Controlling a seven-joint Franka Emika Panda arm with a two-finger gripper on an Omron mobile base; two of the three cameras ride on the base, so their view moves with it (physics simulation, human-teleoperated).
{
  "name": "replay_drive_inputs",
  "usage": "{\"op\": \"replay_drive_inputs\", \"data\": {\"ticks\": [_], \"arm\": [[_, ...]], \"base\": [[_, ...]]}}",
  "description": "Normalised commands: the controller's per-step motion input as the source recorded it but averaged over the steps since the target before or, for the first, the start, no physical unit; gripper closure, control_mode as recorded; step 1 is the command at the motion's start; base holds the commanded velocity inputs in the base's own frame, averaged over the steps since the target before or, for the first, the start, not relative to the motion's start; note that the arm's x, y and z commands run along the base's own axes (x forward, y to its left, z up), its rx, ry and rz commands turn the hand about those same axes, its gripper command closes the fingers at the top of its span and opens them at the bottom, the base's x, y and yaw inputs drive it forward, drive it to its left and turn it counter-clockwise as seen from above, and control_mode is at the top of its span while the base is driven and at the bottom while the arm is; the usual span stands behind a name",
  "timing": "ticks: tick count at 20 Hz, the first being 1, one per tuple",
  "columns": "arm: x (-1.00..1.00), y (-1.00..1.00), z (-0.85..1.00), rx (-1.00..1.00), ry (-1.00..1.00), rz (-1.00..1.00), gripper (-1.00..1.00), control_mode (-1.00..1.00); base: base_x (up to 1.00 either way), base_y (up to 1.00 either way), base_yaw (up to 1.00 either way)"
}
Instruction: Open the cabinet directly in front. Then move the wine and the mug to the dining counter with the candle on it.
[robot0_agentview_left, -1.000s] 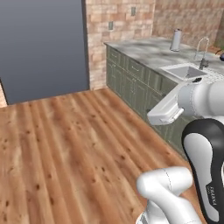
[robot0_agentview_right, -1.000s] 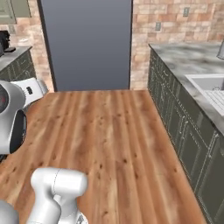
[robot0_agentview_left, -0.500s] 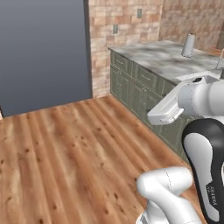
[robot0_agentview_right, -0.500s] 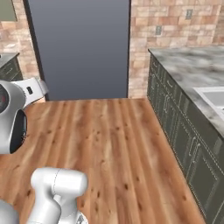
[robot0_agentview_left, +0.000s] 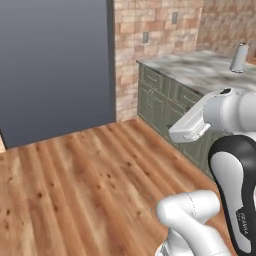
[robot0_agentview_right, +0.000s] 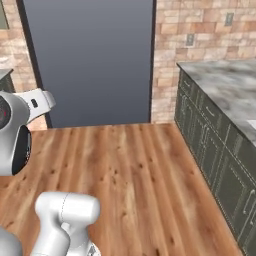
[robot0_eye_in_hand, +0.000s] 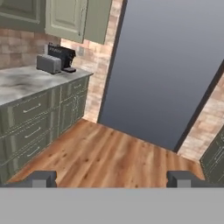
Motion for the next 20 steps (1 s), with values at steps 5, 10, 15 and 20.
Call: {"op": "replay_drive_inputs", "data": {"ticks": [5,10,15,20], "arm": [[0.00,0.00,0.00,0.00,0.00,0.00,-1.00,1.00],[0.00,0.00,0.00,0.00,0.00,0.00,-1.00,1.00],[0.00,0.00,0.00,0.00,0.00,0.00,-1.00,1.00],[0.00,0.00,0.00,0.00,0.00,0.00,-1.00,1.00]], "base": [[1.00,0.72,-0.03],[1.00,0.55,-0.01],[1.00,0.13,0.01],[1.00,-0.04,0.11]]}}
